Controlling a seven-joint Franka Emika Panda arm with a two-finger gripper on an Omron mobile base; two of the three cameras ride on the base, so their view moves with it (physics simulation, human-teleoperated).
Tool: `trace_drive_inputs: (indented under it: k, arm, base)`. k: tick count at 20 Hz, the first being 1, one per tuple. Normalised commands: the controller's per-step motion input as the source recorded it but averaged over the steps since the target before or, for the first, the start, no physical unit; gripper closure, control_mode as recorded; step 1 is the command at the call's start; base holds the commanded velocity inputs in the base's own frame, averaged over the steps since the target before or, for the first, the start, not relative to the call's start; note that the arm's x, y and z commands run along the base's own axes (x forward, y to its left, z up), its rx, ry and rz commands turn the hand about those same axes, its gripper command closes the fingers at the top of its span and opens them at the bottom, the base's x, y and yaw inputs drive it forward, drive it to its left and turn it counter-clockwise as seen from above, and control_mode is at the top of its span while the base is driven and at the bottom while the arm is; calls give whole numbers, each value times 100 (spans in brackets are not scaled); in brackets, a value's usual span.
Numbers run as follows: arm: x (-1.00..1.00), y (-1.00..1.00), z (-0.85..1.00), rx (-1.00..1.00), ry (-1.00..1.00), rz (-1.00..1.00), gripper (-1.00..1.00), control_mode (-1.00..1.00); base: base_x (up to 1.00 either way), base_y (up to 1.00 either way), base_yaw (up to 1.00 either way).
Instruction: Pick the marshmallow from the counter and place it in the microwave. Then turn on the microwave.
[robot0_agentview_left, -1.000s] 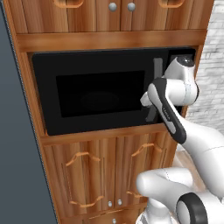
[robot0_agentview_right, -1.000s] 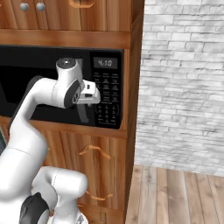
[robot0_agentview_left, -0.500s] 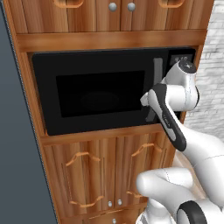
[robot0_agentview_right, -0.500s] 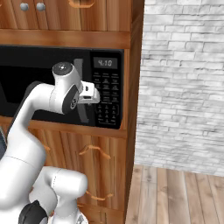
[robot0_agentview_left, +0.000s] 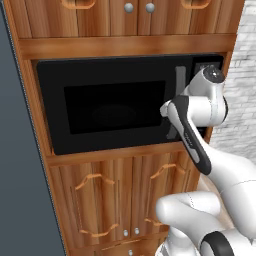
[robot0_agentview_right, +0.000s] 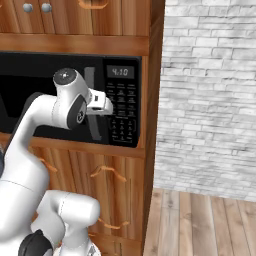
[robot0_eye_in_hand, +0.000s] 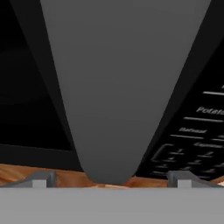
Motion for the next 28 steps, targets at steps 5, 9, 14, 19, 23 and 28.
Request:
trace_drive_inputs:
  k: [5,9,14,19,23,28]
  arm:
    - [0,0,13,0,-8,-5,-100,-100]
    - [0,0,13,0,-12,-4,-100,-100]
    - [0,0,13,0,-13,-3,-100,-100]
    - [0,0,15,0,-12,-3,-100,-100]
    - [0,0,14,0,-13,-3,-100,-100]
    - [0,2,11,0,-13,-3,-100,-100]
  base:
    - [0,0,0]
    - [0,0,0]
    - [0,0,0]
    - [0,0,0]
    - [0,0,0]
    - [0,0,0]
